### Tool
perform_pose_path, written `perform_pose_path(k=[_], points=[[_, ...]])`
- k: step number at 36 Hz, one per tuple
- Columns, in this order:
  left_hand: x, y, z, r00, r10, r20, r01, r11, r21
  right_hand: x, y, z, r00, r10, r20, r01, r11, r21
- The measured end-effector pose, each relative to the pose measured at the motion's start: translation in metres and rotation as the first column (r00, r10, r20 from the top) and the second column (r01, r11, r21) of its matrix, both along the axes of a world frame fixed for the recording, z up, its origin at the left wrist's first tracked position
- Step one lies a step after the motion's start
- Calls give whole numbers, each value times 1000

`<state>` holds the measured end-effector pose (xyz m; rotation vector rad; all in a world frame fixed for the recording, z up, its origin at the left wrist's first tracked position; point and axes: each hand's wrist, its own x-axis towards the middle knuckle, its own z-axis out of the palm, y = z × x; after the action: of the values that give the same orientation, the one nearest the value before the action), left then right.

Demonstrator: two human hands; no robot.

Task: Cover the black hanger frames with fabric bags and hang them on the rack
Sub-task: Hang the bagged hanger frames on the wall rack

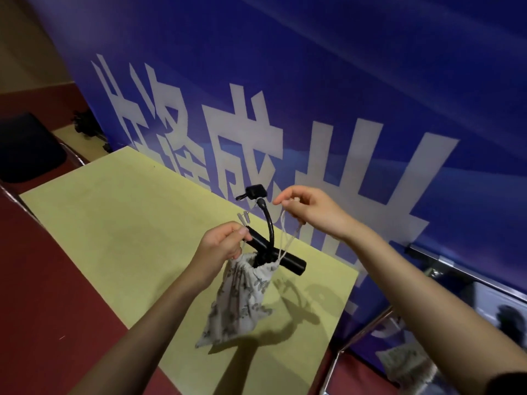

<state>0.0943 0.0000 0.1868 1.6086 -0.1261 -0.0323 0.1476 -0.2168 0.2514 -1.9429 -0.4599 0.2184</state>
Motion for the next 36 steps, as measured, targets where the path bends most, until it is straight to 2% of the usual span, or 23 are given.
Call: perform_pose_path(k=[3, 5, 9, 17, 22, 27, 31, 33, 36], points=[[0, -4, 5, 997, -81, 9, 81, 997, -11, -6, -6, 3, 1000, 29, 2, -29, 1000, -13], [0, -7, 5, 994, -110, 8, 110, 990, -84, -14, -7, 1, 998, 60, -6, -60, 998, 15], [-1, -14, 4, 993, -113, 13, 114, 983, -141, -30, -7, -15, 992, 115, -57, -113, 993, 38], [-2, -29, -2, 996, -90, 12, 91, 995, -52, -35, 1, -51, 989, 83, -120, -91, 994, -59], [-2, -33, -12, 995, -99, -18, 99, 995, -33, -39, 10, -58, 981, 107, -160, -108, 994, 4], [1, -32, -20, 998, -68, -7, 67, 997, -26, -41, 17, -62, 948, 178, -264, -168, 984, 62], [4, -23, -31, 998, -25, 58, 19, 993, 114, -38, 16, -57, 927, 202, -316, -157, 974, 164], [0, -18, -45, 1000, -2, -20, 3, 997, 79, -36, 16, -56, 912, 211, -352, -140, 966, 215], [-11, -18, -71, 986, -105, -128, 117, 989, 90, -30, 18, -58, 889, 215, -404, -100, 953, 286]])
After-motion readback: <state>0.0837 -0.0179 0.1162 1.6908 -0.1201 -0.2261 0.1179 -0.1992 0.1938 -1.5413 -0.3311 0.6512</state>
